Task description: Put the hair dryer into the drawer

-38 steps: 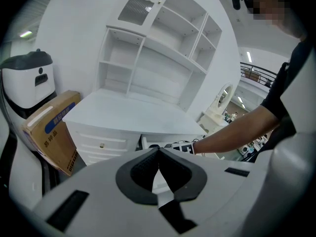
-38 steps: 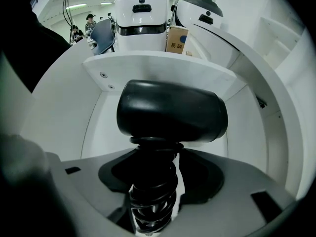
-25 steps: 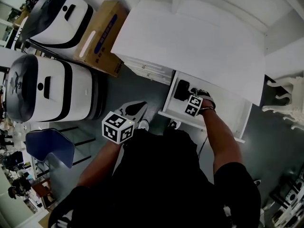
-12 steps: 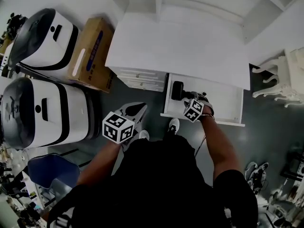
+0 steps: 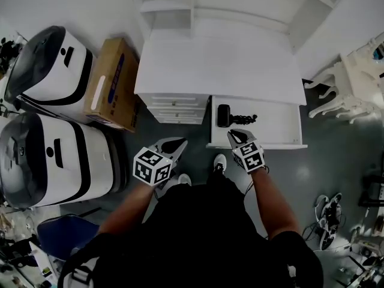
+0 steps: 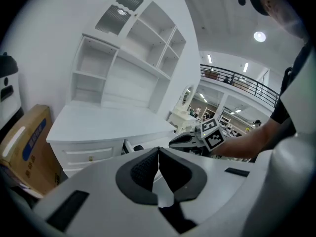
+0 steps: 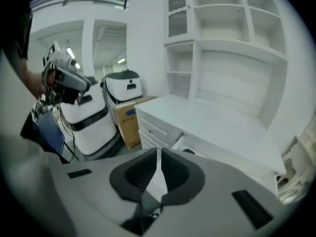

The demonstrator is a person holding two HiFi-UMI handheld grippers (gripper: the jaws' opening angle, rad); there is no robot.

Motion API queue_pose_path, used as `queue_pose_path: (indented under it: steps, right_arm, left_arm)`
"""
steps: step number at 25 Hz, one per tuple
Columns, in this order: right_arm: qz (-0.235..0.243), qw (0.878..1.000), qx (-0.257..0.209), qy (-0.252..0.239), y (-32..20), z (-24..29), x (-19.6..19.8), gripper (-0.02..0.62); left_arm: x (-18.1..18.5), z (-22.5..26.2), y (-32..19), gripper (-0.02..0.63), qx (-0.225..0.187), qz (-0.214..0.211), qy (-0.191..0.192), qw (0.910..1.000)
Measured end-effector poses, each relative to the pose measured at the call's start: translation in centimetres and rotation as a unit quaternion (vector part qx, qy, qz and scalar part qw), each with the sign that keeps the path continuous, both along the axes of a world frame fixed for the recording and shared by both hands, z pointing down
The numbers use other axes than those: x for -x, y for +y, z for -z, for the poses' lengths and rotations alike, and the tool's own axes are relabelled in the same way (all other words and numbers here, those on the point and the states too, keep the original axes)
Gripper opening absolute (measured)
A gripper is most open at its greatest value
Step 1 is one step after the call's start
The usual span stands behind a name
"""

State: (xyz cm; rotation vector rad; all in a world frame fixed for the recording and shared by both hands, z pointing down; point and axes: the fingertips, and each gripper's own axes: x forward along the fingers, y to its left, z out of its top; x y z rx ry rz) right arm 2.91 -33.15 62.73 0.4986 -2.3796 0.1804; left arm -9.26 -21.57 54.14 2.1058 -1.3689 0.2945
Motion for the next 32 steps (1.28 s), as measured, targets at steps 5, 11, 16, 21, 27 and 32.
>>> queue_pose_path:
  steps: [5, 11, 16, 21, 27, 32]
  right_arm:
    - [-0.077, 0.982, 0.074, -0.155, 5.0, 6.1, 0.5, 0.028]
    - [-0.107, 0.948, 0.134, -0.267, 8.3, 10.9, 0.3, 0.026]
    - [-0.105, 0.95, 0.106, -0.272, 7.8, 13.0, -1.1, 0.026]
    - [-0.108, 0.953, 0.1, -0.265, 7.4, 13.8, -3.4, 0.026]
    - [-0.12, 0.952, 0.089, -0.268, 6.3, 15.1, -7.7, 0.026]
    - [-0.122, 0.95, 0.078, -0.278, 6.1, 15.5, -9.7, 0.026]
  left_arm:
    - [-0.5, 1.1, 1.6, 0.011, -0.019, -0.035, 0.004, 0.9992]
    - [-2.5, 2.0, 1.2, 0.011, -0.037, -0.078, 0.007, 0.9962]
    - [-4.8, 4.1, -0.2, 0.011, -0.062, -0.095, 0.008, 0.9936]
    - [-6.3, 5.2, -1.1, 0.011, -0.075, -0.077, 0.015, 0.9941]
    - [-9.9, 6.1, -2.5, 0.011, -0.089, -0.068, 0.024, 0.9934]
    - [-12.3, 6.6, -2.4, 0.011, -0.093, -0.082, 0.015, 0.9921]
